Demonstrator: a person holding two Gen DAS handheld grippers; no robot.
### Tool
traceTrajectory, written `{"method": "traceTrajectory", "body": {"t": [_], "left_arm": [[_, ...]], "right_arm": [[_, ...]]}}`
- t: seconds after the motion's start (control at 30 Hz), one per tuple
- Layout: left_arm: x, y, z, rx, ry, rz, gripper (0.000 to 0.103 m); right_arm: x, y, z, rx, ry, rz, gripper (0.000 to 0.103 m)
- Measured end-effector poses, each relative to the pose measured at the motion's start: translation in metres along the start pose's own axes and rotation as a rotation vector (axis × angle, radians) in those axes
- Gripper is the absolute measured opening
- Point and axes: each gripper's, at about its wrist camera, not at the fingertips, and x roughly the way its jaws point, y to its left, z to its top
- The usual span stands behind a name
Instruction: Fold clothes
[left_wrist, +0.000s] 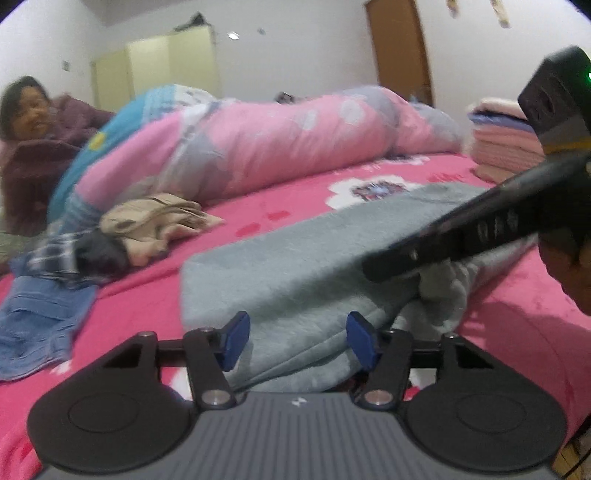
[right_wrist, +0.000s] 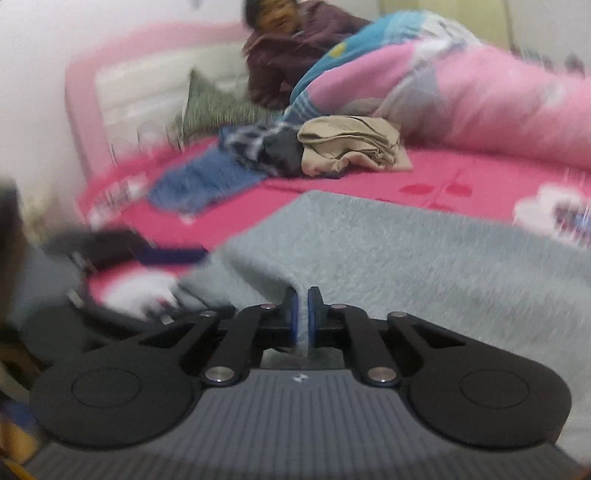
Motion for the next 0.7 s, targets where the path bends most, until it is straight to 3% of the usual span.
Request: {"method": "traceTrajectory", "body": {"t": [0.13,0.2,0.23,0.27,0.4,0.7], "left_arm": [[0.013,-0.001,-0.002,0.009,0.03,-0.031,0.039],[0.015,0.0,-0.004,-0.007,0.028,-0.044,0.027],[0.014,0.002,-0.004,-0.022,0.023,-0.044,0.012],[0.014,0.003,-0.005,-0.037,0.017,-0.044,0.007],[0.003,0.007,-0.008,-0.076,-0.018,-0.048,0.003],[-0.024,0.002,-0.023,-0.005,-0.017,-0.068,0.002]], "right_arm": [[0.0,-0.008,-0.005,0.061,-0.011,0.045,0.002],[0.002,-0.006,-0.008,0.054,-0.008,0.052,0.002],[0.002,-0.006,-0.008,0.052,-0.007,0.054,0.002],[0.003,-0.007,-0.009,0.053,-0.007,0.057,0.002],[0.002,-0.008,-0.01,0.065,-0.022,0.062,0.005],[-0.011,-0.011,-0.004,0.08,-0.085,0.066,0.015]]}}
